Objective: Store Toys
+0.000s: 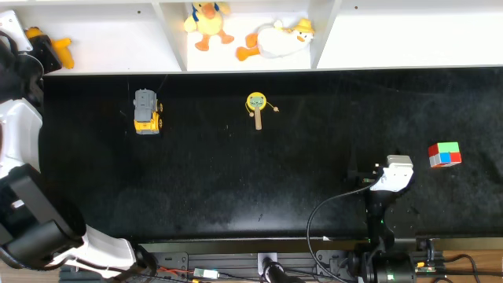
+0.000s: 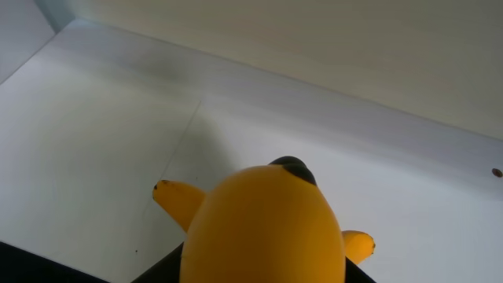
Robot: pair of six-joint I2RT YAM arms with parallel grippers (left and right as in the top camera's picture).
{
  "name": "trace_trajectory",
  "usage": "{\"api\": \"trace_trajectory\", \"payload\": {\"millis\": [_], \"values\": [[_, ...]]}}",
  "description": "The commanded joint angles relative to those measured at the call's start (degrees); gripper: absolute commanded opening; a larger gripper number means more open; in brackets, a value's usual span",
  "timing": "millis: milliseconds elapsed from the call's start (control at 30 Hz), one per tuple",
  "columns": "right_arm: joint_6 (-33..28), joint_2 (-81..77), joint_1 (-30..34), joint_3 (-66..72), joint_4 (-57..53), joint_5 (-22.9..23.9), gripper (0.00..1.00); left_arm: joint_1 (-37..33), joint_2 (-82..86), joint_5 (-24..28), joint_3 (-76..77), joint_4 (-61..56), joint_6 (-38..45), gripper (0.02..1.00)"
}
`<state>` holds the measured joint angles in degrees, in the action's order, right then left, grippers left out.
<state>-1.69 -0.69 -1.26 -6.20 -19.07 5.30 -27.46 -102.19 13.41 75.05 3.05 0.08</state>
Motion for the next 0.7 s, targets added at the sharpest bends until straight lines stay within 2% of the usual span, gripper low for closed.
{"api": "trace_trajectory", "payload": {"millis": [33, 133, 200, 300, 433, 600, 700], "values": [[0.22, 0.48, -0.33, 0.55, 0.48, -0.37, 0.993, 0.11, -1.57, 0.66, 0.81, -0.04, -0.61, 0.266], [0.22, 0.48, -0.33, 0.55, 0.48, -0.39, 0.996, 0.11, -1.68, 0.66, 0.81, -0.39, -0.61, 0.286], [0.22, 0.48, -0.33, 0.55, 0.48, -0.39, 0.996, 0.13, -2.01, 0.68, 0.81, -1.03, -0.61, 0.397], [0.22, 0.48, -0.33, 0.55, 0.48, -0.39, 0.996, 0.24, -2.64, 0.68, 0.81, -1.84, -0.61, 0.654], [0.22, 0.48, -0.33, 0.55, 0.48, -0.39, 0.996, 0.28, -3.3, 0.68, 0.81, -2.01, -1.38, 0.831], [0.22, 0.48, -0.33, 0.55, 0.48, -0.39, 0.996, 0.28, -3.37, 0.68, 0.81, -3.02, -1.49, 0.998], [0.22, 0.48, -0.33, 0.55, 0.48, -0.39, 0.996, 0.28, -3.37, 0.7, 0.81, -3.89, -1.53, 0.998]]}}
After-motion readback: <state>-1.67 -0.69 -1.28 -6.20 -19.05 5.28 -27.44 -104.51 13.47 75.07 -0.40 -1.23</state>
